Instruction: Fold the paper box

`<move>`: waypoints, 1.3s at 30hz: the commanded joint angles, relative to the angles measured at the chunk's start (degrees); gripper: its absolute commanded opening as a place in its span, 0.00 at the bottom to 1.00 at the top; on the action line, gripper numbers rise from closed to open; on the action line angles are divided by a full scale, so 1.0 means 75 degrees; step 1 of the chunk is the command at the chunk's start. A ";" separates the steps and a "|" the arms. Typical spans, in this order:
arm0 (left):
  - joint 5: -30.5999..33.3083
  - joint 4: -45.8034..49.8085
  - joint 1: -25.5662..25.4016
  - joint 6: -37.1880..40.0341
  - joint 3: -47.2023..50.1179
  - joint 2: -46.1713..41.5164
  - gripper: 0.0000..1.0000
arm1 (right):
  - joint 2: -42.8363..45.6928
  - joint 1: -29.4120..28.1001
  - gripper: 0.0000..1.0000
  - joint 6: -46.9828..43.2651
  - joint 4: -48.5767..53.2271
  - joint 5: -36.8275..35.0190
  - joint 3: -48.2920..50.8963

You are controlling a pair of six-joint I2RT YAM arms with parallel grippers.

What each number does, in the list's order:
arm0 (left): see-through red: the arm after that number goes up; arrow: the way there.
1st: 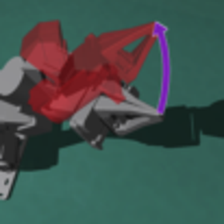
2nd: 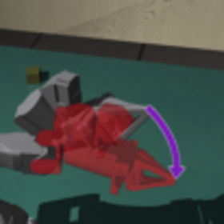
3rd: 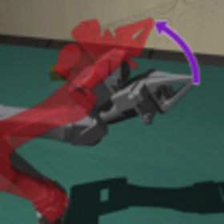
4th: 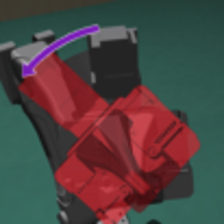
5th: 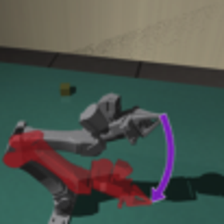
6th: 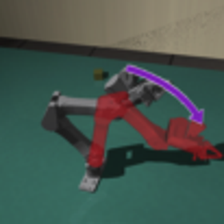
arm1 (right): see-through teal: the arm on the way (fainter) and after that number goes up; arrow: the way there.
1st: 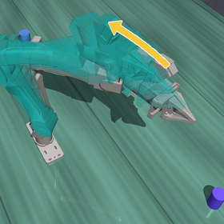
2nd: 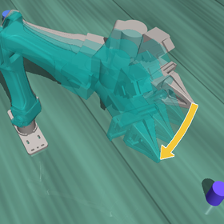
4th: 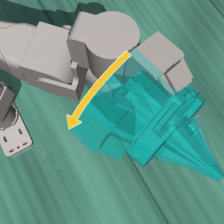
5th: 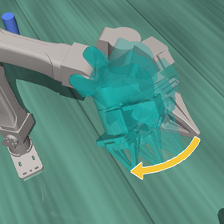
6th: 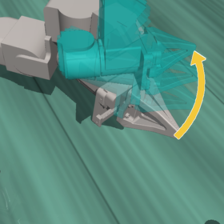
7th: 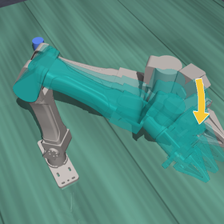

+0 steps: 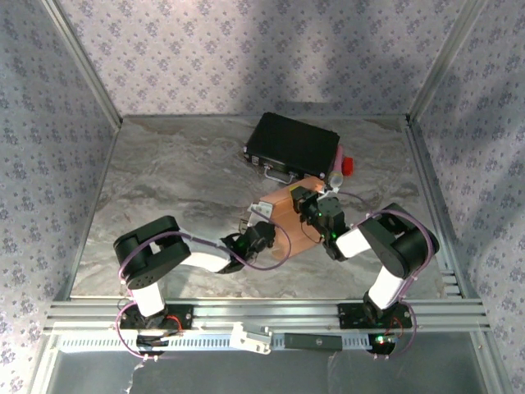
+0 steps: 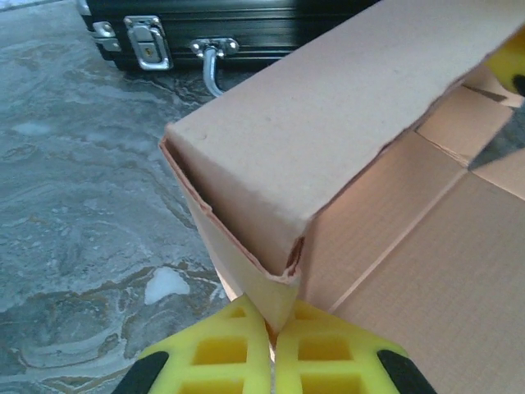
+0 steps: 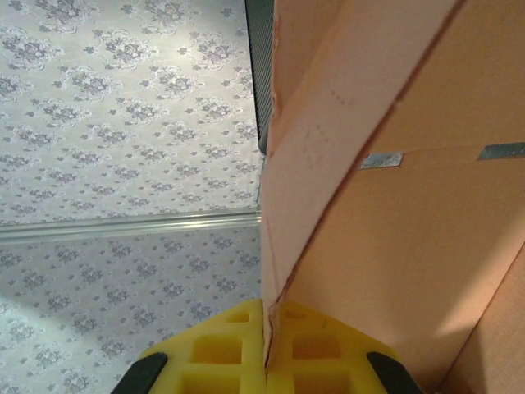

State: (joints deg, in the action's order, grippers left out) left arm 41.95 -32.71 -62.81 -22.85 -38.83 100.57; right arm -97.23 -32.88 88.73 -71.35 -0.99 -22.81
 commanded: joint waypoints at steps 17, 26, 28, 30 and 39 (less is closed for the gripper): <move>0.0923 0.2198 0.0192 -0.0804 -0.0495 -0.0964 0.00 | 0.3155 -0.0357 0.55 -0.0722 0.4658 0.0250 -0.0307; -0.0887 0.5578 0.1280 -0.1027 -0.1454 -0.2266 0.00 | 0.5346 0.0412 0.55 -0.2449 0.9262 0.0612 -0.1745; -0.0971 0.6747 0.1416 -0.1227 -0.1945 -0.2387 0.00 | 0.5388 0.0587 0.56 -0.3002 0.9923 0.0776 -0.2194; -0.1286 0.7662 0.1584 -0.1268 -0.2322 -0.2480 0.00 | 0.5234 0.0582 0.56 -0.3616 1.0677 0.0765 -0.2816; -0.2624 0.9495 0.2133 -0.1635 -0.2988 -0.2534 0.00 | 0.3355 0.0114 0.55 -0.5088 1.2564 0.0534 -0.5050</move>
State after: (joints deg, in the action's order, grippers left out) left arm 26.44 31.53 -46.96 -34.02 -59.99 82.85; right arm -69.52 -30.92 56.12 15.18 3.77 -57.63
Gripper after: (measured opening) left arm 0.046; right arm 0.548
